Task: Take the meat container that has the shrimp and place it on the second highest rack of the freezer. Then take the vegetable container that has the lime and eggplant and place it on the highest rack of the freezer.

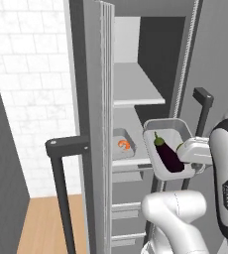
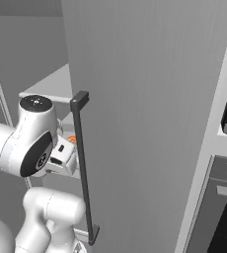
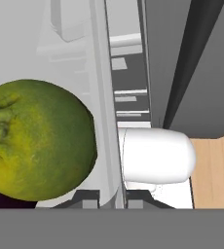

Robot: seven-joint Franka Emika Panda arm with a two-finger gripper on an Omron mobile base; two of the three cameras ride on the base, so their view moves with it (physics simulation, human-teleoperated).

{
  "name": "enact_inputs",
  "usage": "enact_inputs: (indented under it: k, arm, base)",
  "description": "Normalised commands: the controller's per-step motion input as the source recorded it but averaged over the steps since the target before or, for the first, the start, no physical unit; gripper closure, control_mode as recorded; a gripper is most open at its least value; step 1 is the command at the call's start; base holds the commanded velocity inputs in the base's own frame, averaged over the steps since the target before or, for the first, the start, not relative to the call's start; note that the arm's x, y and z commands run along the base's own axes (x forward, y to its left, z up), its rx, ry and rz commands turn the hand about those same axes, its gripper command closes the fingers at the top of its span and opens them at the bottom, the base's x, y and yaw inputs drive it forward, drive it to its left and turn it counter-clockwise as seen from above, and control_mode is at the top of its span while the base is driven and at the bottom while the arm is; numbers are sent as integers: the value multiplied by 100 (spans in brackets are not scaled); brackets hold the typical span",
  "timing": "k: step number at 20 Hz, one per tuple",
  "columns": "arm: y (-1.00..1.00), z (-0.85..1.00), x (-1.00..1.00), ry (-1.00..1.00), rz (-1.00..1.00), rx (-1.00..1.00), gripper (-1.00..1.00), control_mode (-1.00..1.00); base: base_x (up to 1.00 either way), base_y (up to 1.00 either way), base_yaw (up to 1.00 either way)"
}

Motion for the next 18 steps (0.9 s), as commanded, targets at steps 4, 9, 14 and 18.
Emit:
enact_inputs:
  k: [4,9,14,18]
  arm:
    - [0,0,0,0,0,0,100,100]
    - [0,0,0,0,0,0,100,100]
    - [0,6,-3,0,-1,0,100,-100]
    - [11,27,0,-4,-10,-10,100,-100]
  base:
    - [0,3,0]
    - [0,0,0]
    - [0,0,0]
    - [0,0,0]
